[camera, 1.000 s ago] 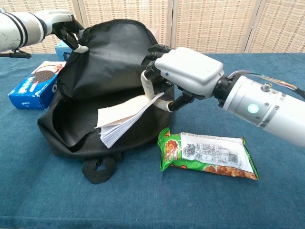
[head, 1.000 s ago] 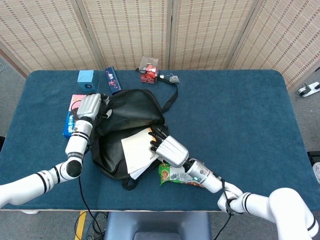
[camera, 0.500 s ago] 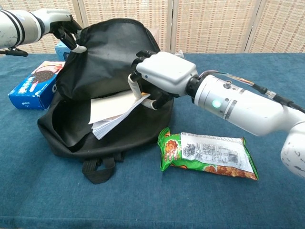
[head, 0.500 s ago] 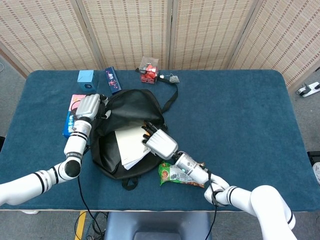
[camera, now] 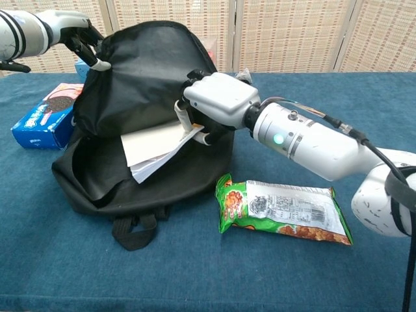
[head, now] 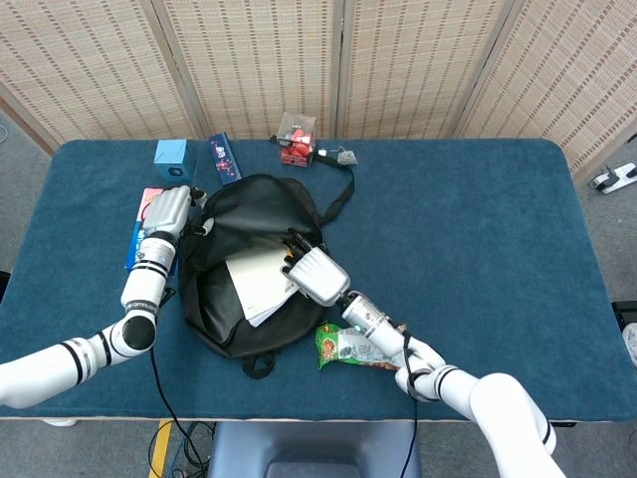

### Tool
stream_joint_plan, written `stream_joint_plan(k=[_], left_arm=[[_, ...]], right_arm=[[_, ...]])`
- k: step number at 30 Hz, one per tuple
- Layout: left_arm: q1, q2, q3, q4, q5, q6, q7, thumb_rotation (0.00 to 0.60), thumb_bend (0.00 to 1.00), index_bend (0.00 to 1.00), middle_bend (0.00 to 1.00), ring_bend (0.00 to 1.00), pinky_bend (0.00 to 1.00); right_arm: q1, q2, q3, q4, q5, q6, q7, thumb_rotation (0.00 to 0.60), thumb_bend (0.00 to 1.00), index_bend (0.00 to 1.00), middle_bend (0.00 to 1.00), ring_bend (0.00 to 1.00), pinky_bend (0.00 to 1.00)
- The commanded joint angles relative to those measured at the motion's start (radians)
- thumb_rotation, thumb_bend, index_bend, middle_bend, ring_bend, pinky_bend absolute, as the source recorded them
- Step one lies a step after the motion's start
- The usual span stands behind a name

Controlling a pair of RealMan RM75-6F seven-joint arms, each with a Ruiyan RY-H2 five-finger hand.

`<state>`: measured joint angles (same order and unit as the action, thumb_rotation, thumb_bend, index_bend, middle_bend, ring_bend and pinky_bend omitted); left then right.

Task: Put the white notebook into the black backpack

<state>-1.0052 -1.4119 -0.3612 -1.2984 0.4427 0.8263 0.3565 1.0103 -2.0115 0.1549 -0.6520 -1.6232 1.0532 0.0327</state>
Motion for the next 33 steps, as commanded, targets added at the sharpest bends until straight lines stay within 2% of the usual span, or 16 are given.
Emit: stream_joint_plan(k=[1,5,10,13,16,21,28,33], left_arm=[[0.003,0.008,-0.006,-0.006,-0.012,-0.010,-0.013,0.600,0.49,0.78,0.40,0.34,0.15],[0.003,0.021,-0.013,-0.018,-0.032,-0.024,-0.030,0.600,0.49,0.78,0.40,0.34,0.15],[0.006,0.040,-0.017,-0.035,-0.049,-0.036,-0.047,0.600,0.49,0.77,0.40,0.34,0.15],[0.008,0.050,-0.008,-0.044,-0.044,-0.037,-0.048,0.600,0.49,0.77,0.40,0.34,0.15],[0.012,0.056,0.007,-0.051,-0.036,-0.039,-0.046,0.600,0.49,0.77,0.40,0.34,0.15],[0.025,0.067,0.029,-0.085,-0.007,-0.033,-0.052,0.600,0.48,0.75,0.39,0.33,0.15],[0.046,0.101,0.075,-0.189,0.056,0.014,-0.024,0.600,0.46,0.67,0.37,0.33,0.15],[0.046,0.160,0.122,-0.303,0.063,-0.002,0.026,0.600,0.38,0.58,0.32,0.30,0.15]], right_arm=[[0.010,-0.017,-0.007,0.033,0.004,-0.002,0.020,0.600,0.43,0.70,0.45,0.16,0.02],[0.018,-0.034,-0.014,0.067,0.007,-0.005,0.031,0.600,0.38,0.70,0.46,0.16,0.01],[0.023,-0.052,-0.023,0.092,0.012,-0.015,0.025,0.600,0.18,0.68,0.46,0.16,0.00],[0.019,-0.052,-0.030,0.087,0.015,-0.017,0.013,0.600,0.05,0.52,0.44,0.15,0.00],[0.009,-0.036,-0.035,0.058,0.019,-0.012,-0.012,0.600,0.00,0.38,0.40,0.13,0.00],[-0.033,0.055,-0.058,-0.072,0.007,0.034,-0.089,0.600,0.00,0.27,0.32,0.07,0.00],[-0.121,0.289,-0.078,-0.389,0.004,0.111,-0.244,0.600,0.00,0.26,0.28,0.06,0.00],[-0.190,0.466,-0.080,-0.621,0.027,0.149,-0.349,0.600,0.00,0.26,0.27,0.06,0.00]])
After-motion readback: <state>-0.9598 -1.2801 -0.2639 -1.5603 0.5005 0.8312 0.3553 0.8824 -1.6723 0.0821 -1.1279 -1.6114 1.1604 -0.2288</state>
